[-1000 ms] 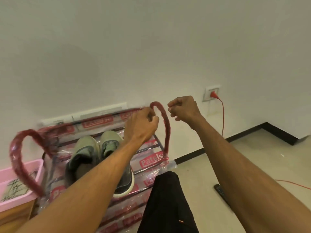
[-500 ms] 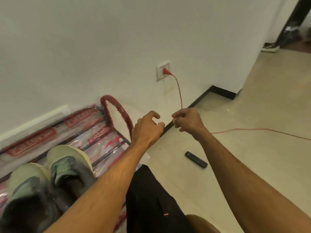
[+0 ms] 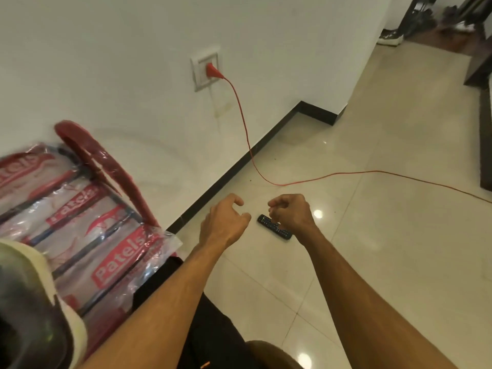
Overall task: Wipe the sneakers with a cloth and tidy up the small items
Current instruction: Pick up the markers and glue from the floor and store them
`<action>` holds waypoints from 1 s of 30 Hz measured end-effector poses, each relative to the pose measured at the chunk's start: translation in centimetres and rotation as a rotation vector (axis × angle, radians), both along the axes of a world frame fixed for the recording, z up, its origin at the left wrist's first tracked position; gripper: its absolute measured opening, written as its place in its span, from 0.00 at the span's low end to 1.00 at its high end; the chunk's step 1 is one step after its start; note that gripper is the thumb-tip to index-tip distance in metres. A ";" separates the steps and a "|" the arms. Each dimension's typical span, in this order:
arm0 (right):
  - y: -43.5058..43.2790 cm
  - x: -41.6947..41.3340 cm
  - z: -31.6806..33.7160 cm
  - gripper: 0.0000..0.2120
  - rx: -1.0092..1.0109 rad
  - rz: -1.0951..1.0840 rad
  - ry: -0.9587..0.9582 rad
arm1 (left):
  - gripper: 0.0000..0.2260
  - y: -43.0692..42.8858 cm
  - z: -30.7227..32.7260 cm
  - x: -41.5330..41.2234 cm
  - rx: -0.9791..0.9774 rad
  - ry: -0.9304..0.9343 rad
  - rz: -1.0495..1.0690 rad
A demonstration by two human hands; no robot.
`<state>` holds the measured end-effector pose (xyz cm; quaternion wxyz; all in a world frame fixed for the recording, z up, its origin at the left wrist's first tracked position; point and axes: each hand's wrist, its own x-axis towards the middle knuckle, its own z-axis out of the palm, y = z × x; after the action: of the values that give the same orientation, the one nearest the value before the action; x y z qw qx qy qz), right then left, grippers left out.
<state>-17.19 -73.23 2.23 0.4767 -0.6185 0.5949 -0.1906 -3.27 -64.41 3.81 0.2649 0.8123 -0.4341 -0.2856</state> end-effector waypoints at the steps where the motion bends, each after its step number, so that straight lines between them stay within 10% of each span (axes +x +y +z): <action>1: -0.4 -0.3 -1.0 0.08 0.013 -0.009 0.004 | 0.14 -0.4 -0.7 -0.1 0.021 0.011 0.003; 30: -3.9 -0.3 -23.0 0.13 0.311 -0.259 0.106 | 0.15 -6.5 -18.9 -1.9 0.330 0.195 0.035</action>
<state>-17.52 -77.11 -20.76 0.5059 -0.4651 0.7159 -0.1233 -5.17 -70.96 -15.07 0.1738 0.8205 -0.3395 -0.4258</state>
